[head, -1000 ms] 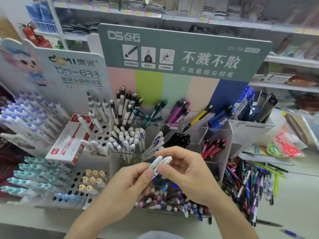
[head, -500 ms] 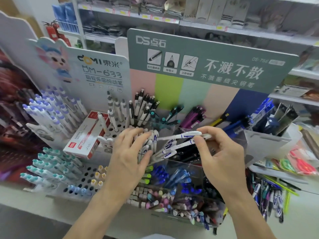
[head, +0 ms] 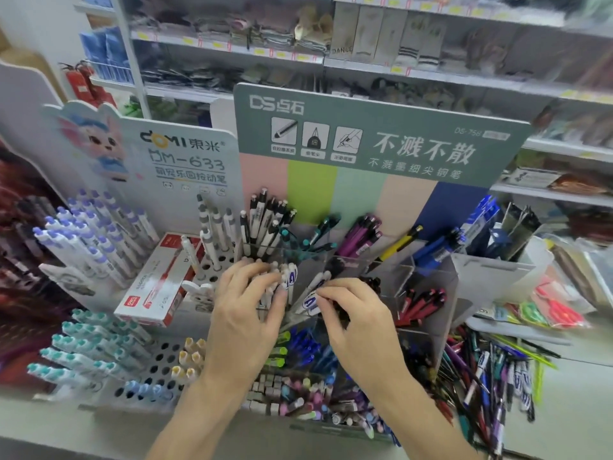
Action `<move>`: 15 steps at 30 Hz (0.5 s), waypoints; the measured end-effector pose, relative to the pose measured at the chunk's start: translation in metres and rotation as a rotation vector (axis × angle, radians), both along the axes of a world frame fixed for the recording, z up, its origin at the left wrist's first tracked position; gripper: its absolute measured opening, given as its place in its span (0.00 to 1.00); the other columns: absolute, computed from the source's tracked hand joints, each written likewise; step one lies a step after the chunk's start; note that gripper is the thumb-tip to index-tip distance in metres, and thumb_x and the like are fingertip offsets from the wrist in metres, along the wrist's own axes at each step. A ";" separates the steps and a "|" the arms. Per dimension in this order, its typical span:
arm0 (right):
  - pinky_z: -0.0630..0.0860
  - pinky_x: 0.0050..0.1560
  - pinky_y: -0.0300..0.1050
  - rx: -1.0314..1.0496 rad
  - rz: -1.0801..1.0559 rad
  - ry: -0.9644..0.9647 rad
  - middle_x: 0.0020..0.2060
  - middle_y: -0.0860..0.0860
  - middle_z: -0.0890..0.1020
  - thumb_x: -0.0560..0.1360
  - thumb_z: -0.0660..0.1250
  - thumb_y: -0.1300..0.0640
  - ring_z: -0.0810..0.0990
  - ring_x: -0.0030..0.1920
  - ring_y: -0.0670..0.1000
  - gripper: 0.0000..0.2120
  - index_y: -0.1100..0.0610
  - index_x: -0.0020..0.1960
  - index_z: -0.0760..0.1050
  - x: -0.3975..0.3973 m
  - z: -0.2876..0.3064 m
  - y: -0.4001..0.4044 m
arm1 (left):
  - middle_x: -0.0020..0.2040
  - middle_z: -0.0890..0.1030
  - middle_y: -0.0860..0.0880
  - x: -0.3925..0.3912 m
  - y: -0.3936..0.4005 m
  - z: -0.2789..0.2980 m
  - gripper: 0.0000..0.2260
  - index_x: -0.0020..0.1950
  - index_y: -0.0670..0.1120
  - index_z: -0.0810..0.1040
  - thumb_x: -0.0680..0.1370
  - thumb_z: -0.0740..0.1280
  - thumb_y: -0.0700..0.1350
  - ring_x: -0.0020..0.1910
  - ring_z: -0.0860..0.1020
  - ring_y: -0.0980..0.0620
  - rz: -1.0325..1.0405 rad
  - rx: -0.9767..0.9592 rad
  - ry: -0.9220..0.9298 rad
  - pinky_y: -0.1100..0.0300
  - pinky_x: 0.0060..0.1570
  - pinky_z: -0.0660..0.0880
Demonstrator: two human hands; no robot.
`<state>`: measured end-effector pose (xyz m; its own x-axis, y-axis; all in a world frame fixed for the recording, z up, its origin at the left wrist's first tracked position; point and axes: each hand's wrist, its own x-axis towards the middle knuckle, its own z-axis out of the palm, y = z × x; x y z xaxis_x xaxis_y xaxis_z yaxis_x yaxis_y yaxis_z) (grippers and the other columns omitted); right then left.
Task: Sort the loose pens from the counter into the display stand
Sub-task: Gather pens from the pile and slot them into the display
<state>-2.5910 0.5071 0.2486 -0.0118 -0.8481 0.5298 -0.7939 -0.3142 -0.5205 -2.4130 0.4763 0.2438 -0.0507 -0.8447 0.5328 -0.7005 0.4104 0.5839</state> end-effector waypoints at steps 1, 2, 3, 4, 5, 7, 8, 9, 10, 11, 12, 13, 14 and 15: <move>0.76 0.59 0.37 -0.025 -0.008 -0.013 0.51 0.47 0.82 0.76 0.74 0.62 0.80 0.54 0.44 0.08 0.57 0.54 0.84 -0.002 0.001 0.008 | 0.55 0.81 0.50 -0.003 0.004 0.003 0.10 0.55 0.43 0.83 0.74 0.75 0.41 0.63 0.73 0.51 -0.002 -0.018 0.037 0.61 0.69 0.66; 0.75 0.60 0.37 -0.054 -0.029 -0.039 0.52 0.48 0.82 0.76 0.74 0.63 0.80 0.55 0.45 0.08 0.57 0.55 0.84 -0.006 0.003 0.017 | 0.53 0.80 0.50 -0.007 0.010 0.007 0.09 0.53 0.42 0.83 0.74 0.75 0.39 0.60 0.75 0.51 -0.020 -0.046 0.077 0.61 0.66 0.69; 0.75 0.60 0.36 -0.082 -0.061 -0.076 0.52 0.49 0.82 0.76 0.74 0.64 0.80 0.55 0.46 0.08 0.58 0.55 0.84 -0.011 0.006 0.026 | 0.51 0.80 0.50 -0.012 0.016 0.011 0.08 0.51 0.42 0.83 0.73 0.74 0.37 0.56 0.76 0.52 -0.054 -0.064 0.120 0.63 0.61 0.71; 0.76 0.58 0.36 -0.107 -0.103 -0.120 0.50 0.50 0.82 0.75 0.74 0.65 0.81 0.54 0.46 0.08 0.59 0.54 0.83 -0.019 0.008 0.038 | 0.48 0.80 0.51 -0.018 0.024 0.015 0.06 0.49 0.43 0.82 0.73 0.74 0.36 0.51 0.77 0.54 -0.101 -0.052 0.169 0.66 0.56 0.73; 0.76 0.55 0.36 -0.129 -0.144 -0.166 0.49 0.51 0.81 0.75 0.73 0.66 0.81 0.52 0.46 0.07 0.60 0.52 0.83 -0.027 0.009 0.049 | 0.45 0.80 0.52 -0.025 0.032 0.019 0.06 0.48 0.45 0.81 0.74 0.73 0.36 0.46 0.78 0.55 -0.154 -0.005 0.228 0.67 0.49 0.74; 0.77 0.48 0.37 -0.159 -0.233 -0.233 0.45 0.51 0.81 0.75 0.72 0.67 0.81 0.45 0.48 0.05 0.61 0.50 0.82 -0.048 0.010 0.073 | 0.40 0.79 0.56 -0.044 0.048 0.022 0.08 0.45 0.50 0.80 0.76 0.72 0.36 0.39 0.79 0.53 -0.269 0.175 0.352 0.66 0.39 0.74; 0.77 0.45 0.39 -0.161 -0.288 -0.251 0.44 0.52 0.81 0.75 0.72 0.68 0.81 0.43 0.48 0.05 0.61 0.48 0.82 -0.059 0.008 0.085 | 0.38 0.79 0.56 -0.055 0.057 0.019 0.09 0.44 0.52 0.80 0.76 0.71 0.37 0.37 0.78 0.53 -0.328 0.263 0.387 0.66 0.37 0.73; 0.77 0.42 0.40 -0.151 -0.352 -0.265 0.43 0.51 0.81 0.75 0.72 0.69 0.80 0.41 0.49 0.05 0.61 0.48 0.82 -0.071 0.005 0.098 | 0.37 0.79 0.56 -0.066 0.065 0.015 0.10 0.43 0.53 0.79 0.76 0.71 0.37 0.36 0.78 0.53 -0.393 0.328 0.397 0.67 0.35 0.72; 0.77 0.41 0.41 -0.131 -0.418 -0.285 0.42 0.51 0.81 0.75 0.72 0.70 0.80 0.40 0.49 0.07 0.60 0.47 0.81 -0.083 0.001 0.110 | 0.36 0.79 0.56 -0.076 0.073 0.010 0.10 0.43 0.54 0.79 0.77 0.71 0.37 0.35 0.77 0.54 -0.458 0.380 0.388 0.69 0.35 0.70; 0.77 0.41 0.41 -0.105 -0.482 -0.313 0.41 0.50 0.81 0.74 0.72 0.71 0.80 0.40 0.49 0.09 0.58 0.47 0.81 -0.096 -0.005 0.122 | 0.36 0.79 0.56 -0.088 0.081 0.004 0.10 0.42 0.54 0.79 0.77 0.71 0.38 0.34 0.77 0.54 -0.521 0.432 0.372 0.69 0.34 0.70; 0.77 0.41 0.41 -0.078 -0.548 -0.353 0.41 0.49 0.82 0.74 0.72 0.70 0.80 0.39 0.49 0.10 0.56 0.47 0.81 -0.110 -0.013 0.134 | 0.35 0.79 0.55 -0.099 0.089 -0.003 0.10 0.42 0.54 0.79 0.77 0.71 0.39 0.33 0.76 0.54 -0.577 0.486 0.354 0.68 0.34 0.70; 0.77 0.41 0.41 -0.043 -0.613 -0.398 0.41 0.48 0.82 0.75 0.72 0.69 0.81 0.40 0.49 0.11 0.54 0.47 0.81 -0.126 -0.021 0.146 | 0.35 0.80 0.55 -0.111 0.096 -0.009 0.09 0.42 0.54 0.79 0.77 0.70 0.39 0.33 0.76 0.54 -0.625 0.545 0.337 0.67 0.34 0.70; 0.78 0.42 0.40 0.003 -0.672 -0.443 0.42 0.48 0.82 0.75 0.72 0.68 0.81 0.40 0.49 0.11 0.52 0.46 0.81 -0.143 -0.031 0.156 | 0.35 0.80 0.54 -0.124 0.104 -0.015 0.08 0.42 0.53 0.80 0.78 0.70 0.40 0.34 0.77 0.54 -0.666 0.605 0.317 0.65 0.35 0.72; 0.78 0.41 0.39 0.065 -0.721 -0.484 0.43 0.48 0.83 0.75 0.72 0.67 0.81 0.40 0.48 0.11 0.51 0.47 0.81 -0.162 -0.043 0.166 | 0.36 0.81 0.53 -0.138 0.111 -0.022 0.07 0.42 0.53 0.80 0.78 0.70 0.42 0.34 0.77 0.54 -0.703 0.668 0.285 0.63 0.36 0.73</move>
<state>-2.7528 0.6733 0.2057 -0.7690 -0.5755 0.2784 -0.4745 0.2220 -0.8518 -2.5513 0.5873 0.2220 -0.5962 -0.8022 0.0320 -0.2239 0.2044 0.9529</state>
